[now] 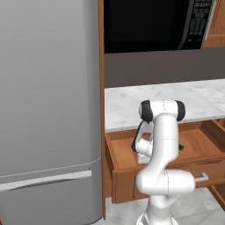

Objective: Restock the sink supplies by placing the sponge and soap dispenser on the counter and next to the sink. Make sure the soap dispenser is upright.

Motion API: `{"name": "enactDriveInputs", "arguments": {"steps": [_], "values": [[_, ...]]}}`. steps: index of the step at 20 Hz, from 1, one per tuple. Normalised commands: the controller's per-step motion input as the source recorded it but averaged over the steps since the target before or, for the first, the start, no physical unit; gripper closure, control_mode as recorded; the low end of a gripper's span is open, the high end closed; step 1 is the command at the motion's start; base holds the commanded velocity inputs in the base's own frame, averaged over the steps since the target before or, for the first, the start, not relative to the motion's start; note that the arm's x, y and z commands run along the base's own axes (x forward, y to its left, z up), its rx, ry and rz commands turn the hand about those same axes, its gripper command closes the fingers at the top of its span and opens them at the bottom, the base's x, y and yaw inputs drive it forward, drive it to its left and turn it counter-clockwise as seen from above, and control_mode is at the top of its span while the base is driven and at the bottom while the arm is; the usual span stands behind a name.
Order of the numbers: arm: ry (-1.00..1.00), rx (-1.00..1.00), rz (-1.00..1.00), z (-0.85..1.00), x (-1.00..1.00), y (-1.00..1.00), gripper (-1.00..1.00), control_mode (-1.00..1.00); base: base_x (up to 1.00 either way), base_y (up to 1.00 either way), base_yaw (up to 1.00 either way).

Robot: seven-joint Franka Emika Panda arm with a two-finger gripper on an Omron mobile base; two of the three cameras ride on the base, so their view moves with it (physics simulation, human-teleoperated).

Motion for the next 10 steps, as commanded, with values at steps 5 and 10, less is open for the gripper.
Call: {"name": "enactDriveInputs", "arguments": {"steps": [5, 10], "values": [[0.00, 0.00, 0.00, -0.01, 0.00, 0.00, 1.00, -1.00, 0.00, 0.00, 0.00], [-0.02, 0.00, 0.00, 0.17, 0.00, 0.00, 1.00, -1.00, 0.00, 0.00, 0.00]]}}
